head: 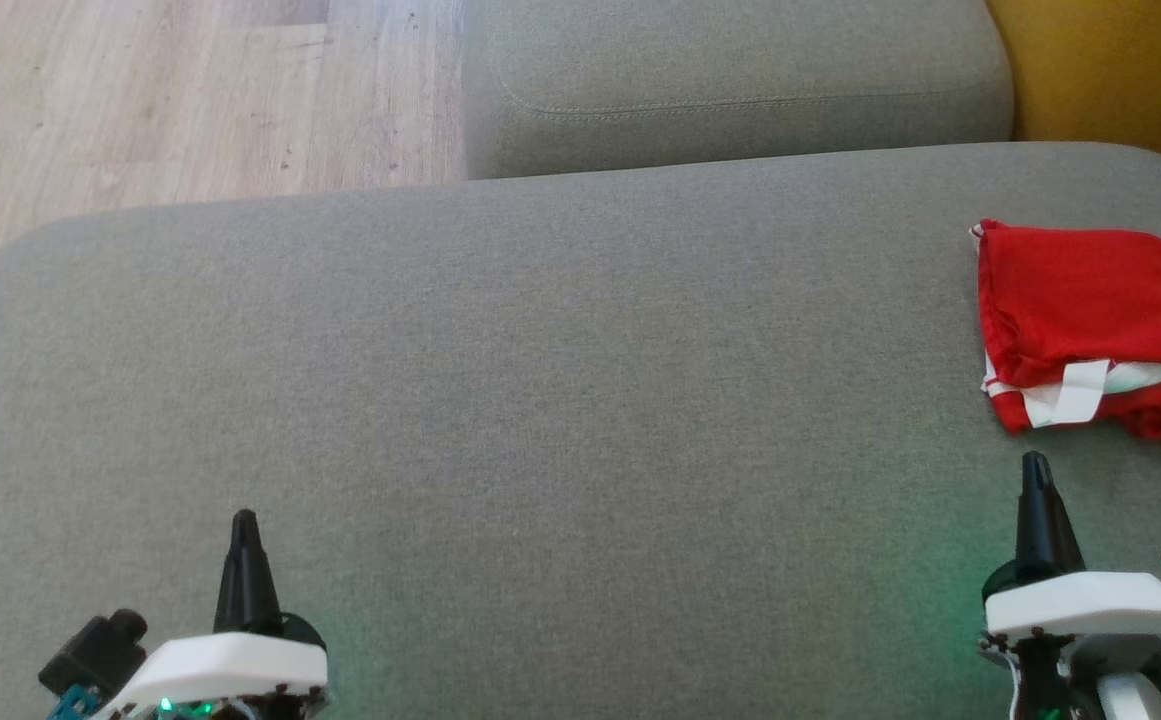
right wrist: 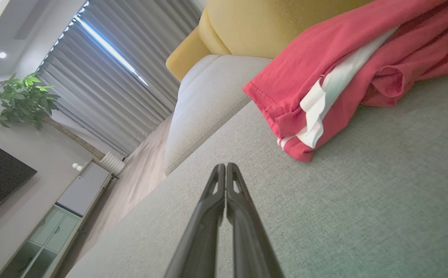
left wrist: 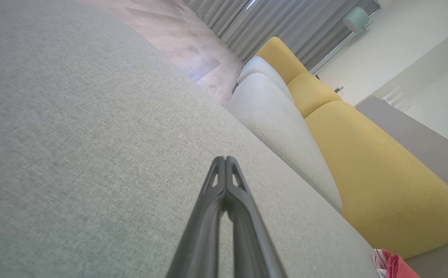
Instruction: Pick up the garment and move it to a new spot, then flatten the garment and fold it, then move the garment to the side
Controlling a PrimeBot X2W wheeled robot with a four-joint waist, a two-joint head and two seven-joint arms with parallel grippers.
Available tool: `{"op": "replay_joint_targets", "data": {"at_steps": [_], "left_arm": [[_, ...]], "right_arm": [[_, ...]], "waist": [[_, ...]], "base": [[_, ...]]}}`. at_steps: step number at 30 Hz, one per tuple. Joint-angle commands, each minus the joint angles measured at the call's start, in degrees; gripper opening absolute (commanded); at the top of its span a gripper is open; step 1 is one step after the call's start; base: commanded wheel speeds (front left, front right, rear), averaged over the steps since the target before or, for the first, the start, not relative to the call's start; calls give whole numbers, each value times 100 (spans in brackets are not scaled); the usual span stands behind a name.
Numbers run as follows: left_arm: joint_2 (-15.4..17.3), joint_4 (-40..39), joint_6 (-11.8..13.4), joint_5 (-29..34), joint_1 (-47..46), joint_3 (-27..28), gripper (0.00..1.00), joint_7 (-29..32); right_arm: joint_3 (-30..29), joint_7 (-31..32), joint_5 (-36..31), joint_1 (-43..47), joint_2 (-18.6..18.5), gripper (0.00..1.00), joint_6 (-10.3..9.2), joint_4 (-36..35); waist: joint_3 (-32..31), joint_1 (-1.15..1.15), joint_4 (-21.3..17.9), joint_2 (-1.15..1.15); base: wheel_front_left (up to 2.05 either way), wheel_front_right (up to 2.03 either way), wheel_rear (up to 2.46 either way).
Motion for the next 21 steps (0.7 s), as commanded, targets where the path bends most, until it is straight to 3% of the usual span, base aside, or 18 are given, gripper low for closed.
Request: {"op": "replay_joint_targets", "data": {"at_steps": [1, 21], "left_arm": [[17, -214, -34, -173, -320, 158, 0, 58], [25, -265, -88, -1297, -398, 381, 0, 396]], "right_arm": [[21, 46, 207, -321, -17, 0, -2, -225], [-60, 378, 1479, -383, -22, 0, -3, -298]], "waist": [[1, 0, -1, 0], [10, 0, -15, 0]], "base": [[0, 0, 0], [0, 0, 0]]}}
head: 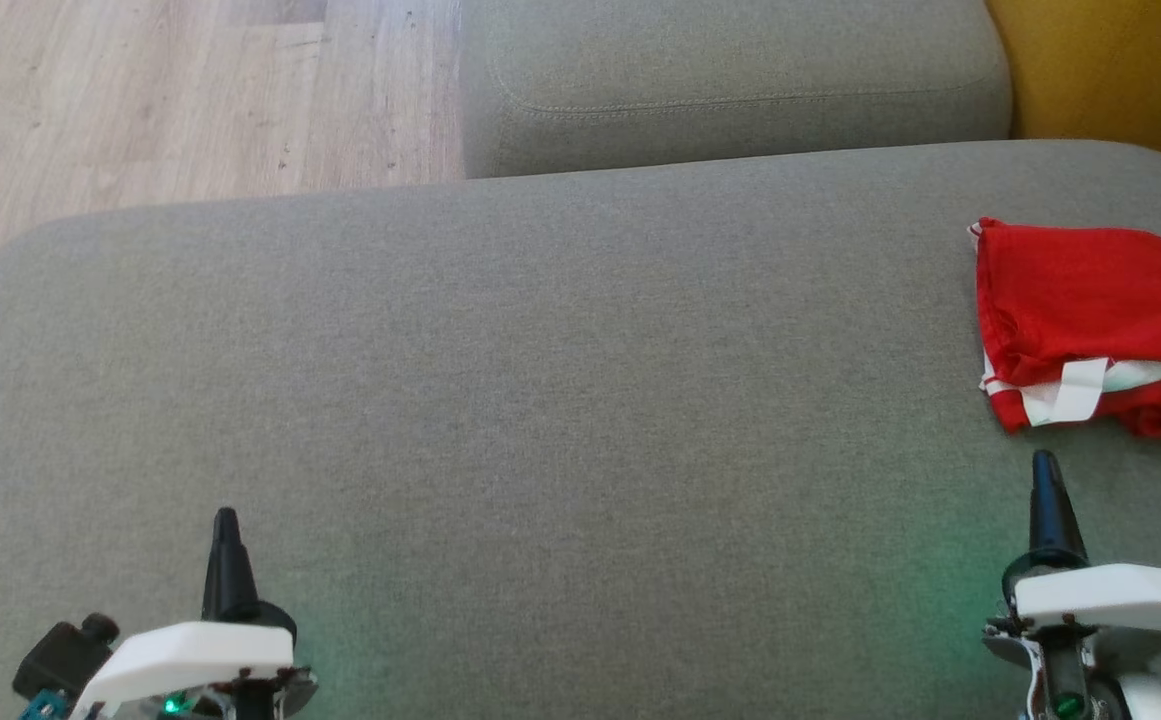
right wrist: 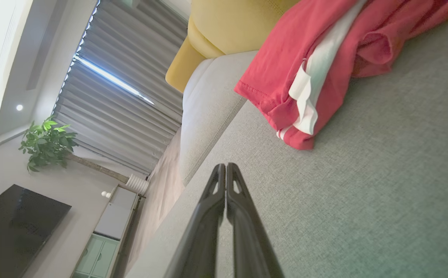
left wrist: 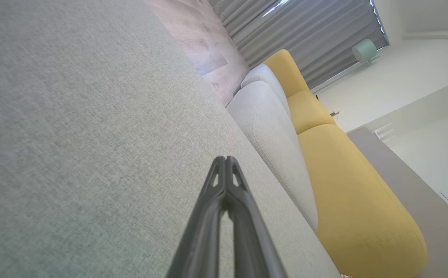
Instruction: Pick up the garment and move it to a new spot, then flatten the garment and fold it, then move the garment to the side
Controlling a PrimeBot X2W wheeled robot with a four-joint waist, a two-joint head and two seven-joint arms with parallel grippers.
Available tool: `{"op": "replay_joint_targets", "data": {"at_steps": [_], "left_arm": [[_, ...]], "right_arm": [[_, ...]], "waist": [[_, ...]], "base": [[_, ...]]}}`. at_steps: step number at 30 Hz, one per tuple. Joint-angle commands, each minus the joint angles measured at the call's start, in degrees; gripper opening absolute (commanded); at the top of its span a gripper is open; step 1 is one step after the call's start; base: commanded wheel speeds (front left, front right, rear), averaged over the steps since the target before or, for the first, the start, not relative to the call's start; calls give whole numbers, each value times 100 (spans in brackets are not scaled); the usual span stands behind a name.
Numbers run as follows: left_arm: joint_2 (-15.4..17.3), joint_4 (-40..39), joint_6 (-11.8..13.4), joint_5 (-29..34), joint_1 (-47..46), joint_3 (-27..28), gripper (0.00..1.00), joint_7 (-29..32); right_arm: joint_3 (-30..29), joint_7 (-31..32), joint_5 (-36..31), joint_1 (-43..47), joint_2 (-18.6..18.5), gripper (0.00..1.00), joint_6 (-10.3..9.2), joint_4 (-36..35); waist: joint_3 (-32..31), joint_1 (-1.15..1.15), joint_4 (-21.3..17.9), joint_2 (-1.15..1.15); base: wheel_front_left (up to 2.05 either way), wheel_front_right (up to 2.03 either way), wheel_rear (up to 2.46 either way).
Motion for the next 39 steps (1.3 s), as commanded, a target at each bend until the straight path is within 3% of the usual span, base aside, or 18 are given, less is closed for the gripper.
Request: {"op": "replay_joint_targets", "data": {"at_steps": [1, 39], "left_arm": [[25, -217, -39, -119, -307, 181, 0, 51], [38, -316, -145, -2314, -459, 617, 0, 710]], "right_arm": [[29, 50, 146, -347, -22, 0, -3, -219], [-130, 696, 2629, -468, -33, 0, -5, -361]], "waist": [[0, 0, -1, 0], [19, 0, -28, 0]], "base": [[0, 0, 0], [0, 0, 0]]}}
